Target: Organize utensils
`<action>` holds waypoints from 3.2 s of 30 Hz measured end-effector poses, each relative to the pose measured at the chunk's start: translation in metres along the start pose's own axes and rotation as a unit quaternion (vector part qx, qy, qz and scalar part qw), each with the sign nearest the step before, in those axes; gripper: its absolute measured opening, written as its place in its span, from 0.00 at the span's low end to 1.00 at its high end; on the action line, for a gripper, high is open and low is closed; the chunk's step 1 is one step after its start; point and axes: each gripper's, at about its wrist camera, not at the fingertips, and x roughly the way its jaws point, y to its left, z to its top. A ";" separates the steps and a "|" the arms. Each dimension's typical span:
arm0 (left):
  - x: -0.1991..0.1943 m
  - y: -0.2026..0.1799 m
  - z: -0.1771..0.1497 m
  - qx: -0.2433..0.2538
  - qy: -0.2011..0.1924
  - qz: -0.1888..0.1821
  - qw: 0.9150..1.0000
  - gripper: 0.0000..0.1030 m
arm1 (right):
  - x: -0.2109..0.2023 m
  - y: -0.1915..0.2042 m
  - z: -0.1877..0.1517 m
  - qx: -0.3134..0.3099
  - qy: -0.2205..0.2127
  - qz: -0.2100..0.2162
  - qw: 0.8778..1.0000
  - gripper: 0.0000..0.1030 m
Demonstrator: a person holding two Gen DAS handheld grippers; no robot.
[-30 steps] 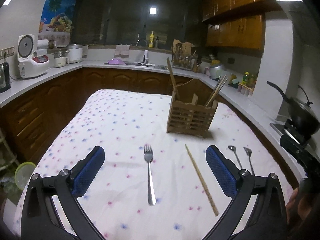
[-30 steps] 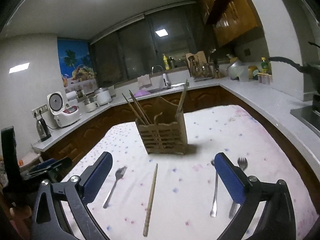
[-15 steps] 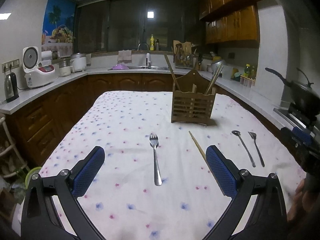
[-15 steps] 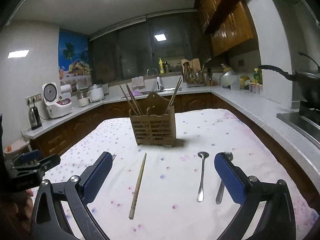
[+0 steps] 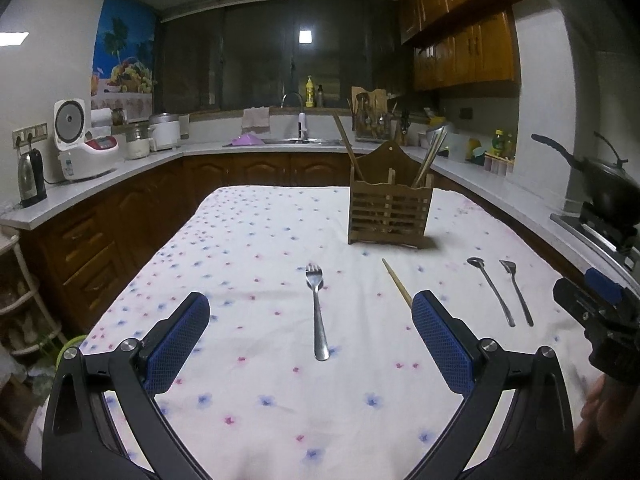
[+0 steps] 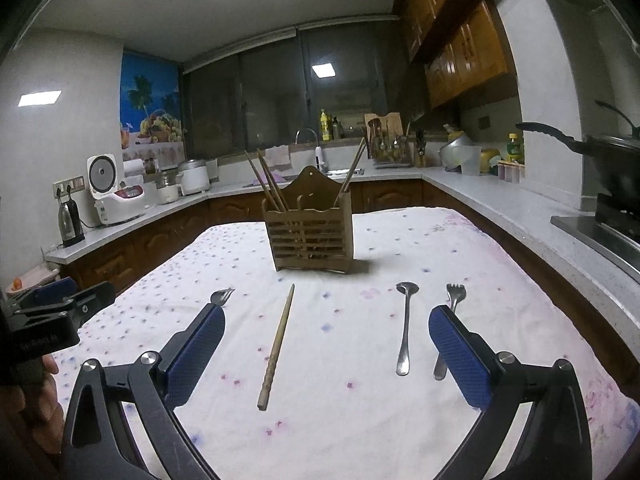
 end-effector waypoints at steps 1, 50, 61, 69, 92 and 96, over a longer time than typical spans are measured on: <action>-0.002 -0.001 -0.002 0.002 -0.001 0.001 1.000 1.00 | 0.000 0.000 -0.002 -0.001 -0.003 0.000 1.000 1.00; -0.009 0.003 -0.008 -0.004 -0.016 0.024 1.000 1.00 | -0.008 0.008 -0.011 -0.006 -0.033 0.004 0.999 1.00; -0.005 0.003 -0.010 0.002 -0.015 0.024 1.000 1.00 | -0.007 0.009 -0.013 -0.007 -0.034 0.005 0.999 1.00; -0.009 -0.001 -0.012 0.013 -0.021 0.030 0.999 1.00 | -0.008 0.009 -0.013 -0.006 -0.034 0.005 0.999 1.00; -0.011 -0.003 -0.011 0.013 -0.022 0.031 0.999 1.00 | -0.012 0.012 -0.008 -0.004 -0.040 0.008 0.999 1.00; -0.011 -0.003 -0.010 0.015 -0.021 0.029 0.999 1.00 | -0.012 0.012 -0.008 -0.004 -0.041 0.007 0.999 1.00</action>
